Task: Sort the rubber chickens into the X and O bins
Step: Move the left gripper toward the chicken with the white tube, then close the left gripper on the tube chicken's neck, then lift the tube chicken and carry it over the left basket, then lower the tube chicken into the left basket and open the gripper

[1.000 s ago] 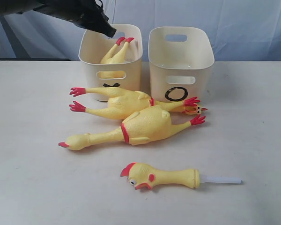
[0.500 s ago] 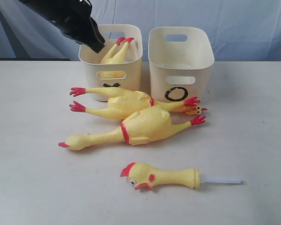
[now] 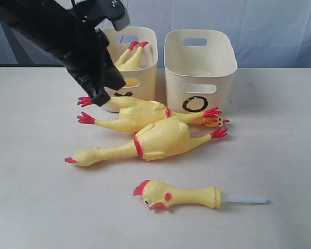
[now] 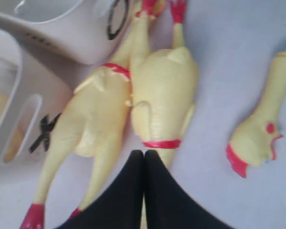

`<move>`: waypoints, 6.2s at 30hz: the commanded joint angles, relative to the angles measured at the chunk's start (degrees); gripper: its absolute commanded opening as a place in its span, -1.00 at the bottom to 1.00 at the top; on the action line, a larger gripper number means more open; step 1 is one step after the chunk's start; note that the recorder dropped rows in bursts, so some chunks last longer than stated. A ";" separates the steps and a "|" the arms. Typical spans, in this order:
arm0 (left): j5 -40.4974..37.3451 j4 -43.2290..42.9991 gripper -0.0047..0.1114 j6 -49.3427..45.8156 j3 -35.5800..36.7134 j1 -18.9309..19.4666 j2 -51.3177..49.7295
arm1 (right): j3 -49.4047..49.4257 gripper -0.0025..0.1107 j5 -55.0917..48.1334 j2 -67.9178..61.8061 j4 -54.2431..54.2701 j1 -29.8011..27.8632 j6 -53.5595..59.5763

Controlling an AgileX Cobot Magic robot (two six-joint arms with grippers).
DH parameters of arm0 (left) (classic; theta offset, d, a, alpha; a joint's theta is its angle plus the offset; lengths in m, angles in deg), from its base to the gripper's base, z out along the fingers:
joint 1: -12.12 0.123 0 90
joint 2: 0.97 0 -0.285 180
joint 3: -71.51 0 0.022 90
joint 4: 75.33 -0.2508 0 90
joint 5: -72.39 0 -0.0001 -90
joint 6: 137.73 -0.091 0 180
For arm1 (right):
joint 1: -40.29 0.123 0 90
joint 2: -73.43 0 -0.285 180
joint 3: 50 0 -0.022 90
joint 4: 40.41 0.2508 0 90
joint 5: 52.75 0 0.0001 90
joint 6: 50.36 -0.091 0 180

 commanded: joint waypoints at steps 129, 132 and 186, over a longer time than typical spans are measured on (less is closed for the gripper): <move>67.05 -17.88 -0.92 45.03 -0.79 8.60 -13.73 | 0.14 -0.96 0.35 0.34 0.40 0.19 0.06; 71.32 -31.42 -0.92 60.55 -2.45 9.20 -16.41 | 0.14 -0.96 0.35 0.34 0.40 0.19 0.06; 73.67 -94.32 0.10 121.58 -15.71 16.68 -36.90 | 0.14 -0.96 0.35 0.34 0.40 0.19 0.06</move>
